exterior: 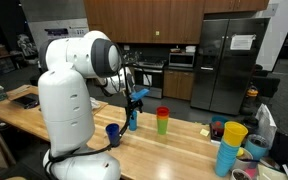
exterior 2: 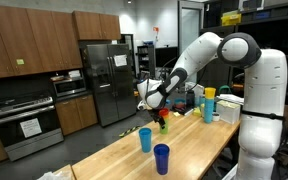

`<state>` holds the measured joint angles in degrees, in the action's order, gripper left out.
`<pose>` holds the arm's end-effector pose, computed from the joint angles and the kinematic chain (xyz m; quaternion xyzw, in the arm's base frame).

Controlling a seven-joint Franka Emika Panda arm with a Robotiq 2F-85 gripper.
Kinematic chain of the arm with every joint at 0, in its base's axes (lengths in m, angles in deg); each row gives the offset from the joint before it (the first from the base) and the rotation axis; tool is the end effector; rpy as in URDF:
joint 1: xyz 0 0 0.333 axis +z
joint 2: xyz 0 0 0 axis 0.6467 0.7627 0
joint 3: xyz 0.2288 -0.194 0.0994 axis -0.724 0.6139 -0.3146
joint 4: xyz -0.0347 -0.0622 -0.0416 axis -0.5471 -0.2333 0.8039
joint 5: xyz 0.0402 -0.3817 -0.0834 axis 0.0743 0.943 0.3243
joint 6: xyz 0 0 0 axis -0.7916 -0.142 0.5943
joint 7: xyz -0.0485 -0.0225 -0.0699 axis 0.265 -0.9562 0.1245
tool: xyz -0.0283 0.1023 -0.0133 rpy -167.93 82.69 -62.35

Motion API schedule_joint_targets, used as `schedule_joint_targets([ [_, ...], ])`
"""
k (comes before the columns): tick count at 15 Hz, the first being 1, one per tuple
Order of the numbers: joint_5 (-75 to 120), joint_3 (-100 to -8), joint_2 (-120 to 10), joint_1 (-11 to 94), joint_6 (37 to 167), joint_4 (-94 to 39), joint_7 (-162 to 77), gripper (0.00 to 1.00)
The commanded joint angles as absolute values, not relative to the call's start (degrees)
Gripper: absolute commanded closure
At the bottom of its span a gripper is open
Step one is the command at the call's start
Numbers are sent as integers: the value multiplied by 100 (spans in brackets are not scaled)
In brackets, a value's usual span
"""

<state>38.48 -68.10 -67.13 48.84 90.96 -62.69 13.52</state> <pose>0.4964 0.1544 0.3279 0.7438 0.6527 -0.1048 0.0990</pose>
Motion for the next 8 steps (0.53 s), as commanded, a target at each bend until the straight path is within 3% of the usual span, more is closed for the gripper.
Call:
schedule_joint_targets([
  [1,4081,-6858,-6962,4968,9294,-6595,1352,0],
  [8,4177,-6992,-7022,5110,9452,-6787,1373,0],
])
